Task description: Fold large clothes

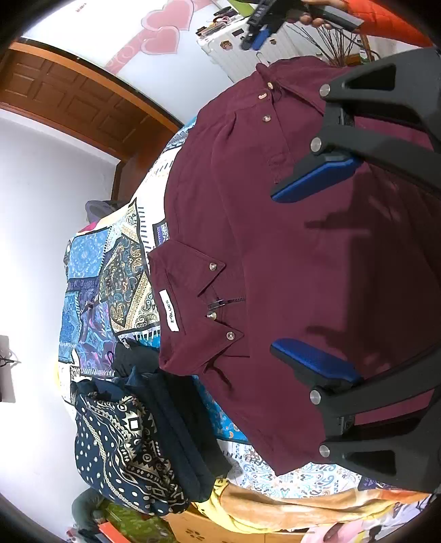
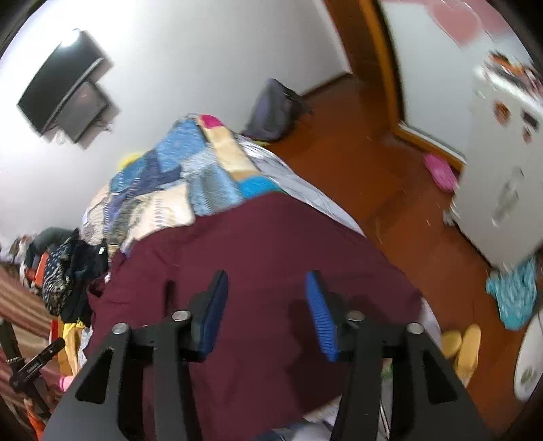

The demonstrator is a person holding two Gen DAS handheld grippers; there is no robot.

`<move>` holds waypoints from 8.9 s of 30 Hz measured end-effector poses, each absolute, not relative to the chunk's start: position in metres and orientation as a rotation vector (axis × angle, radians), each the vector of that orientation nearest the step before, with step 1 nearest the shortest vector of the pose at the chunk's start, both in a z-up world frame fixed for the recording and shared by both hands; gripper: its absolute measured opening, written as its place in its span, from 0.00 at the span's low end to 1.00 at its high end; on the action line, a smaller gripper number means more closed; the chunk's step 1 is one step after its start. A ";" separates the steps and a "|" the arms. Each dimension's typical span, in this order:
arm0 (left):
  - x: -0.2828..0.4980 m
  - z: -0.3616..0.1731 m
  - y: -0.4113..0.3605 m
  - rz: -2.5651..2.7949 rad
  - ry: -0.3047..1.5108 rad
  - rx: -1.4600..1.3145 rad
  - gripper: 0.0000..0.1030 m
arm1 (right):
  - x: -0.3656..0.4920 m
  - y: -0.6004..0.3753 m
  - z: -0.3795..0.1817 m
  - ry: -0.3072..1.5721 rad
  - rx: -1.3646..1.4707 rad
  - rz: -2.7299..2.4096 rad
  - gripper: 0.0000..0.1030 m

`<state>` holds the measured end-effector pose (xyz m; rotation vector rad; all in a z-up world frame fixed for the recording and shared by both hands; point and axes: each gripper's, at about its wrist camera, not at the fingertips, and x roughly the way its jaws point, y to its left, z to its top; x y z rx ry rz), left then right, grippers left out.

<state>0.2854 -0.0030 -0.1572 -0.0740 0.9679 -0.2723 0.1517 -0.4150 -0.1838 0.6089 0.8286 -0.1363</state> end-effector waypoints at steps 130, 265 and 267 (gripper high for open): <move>0.254 -0.142 0.023 -0.231 0.847 -0.128 0.79 | 0.200 -0.265 -0.021 0.445 0.523 0.425 0.07; 0.218 -0.212 0.229 0.176 1.007 -0.373 0.43 | 0.195 -0.262 -0.165 0.937 0.077 0.150 0.59; 0.223 -0.200 0.229 0.173 0.978 -0.348 0.52 | 0.198 -0.265 -0.161 0.933 0.094 0.156 0.59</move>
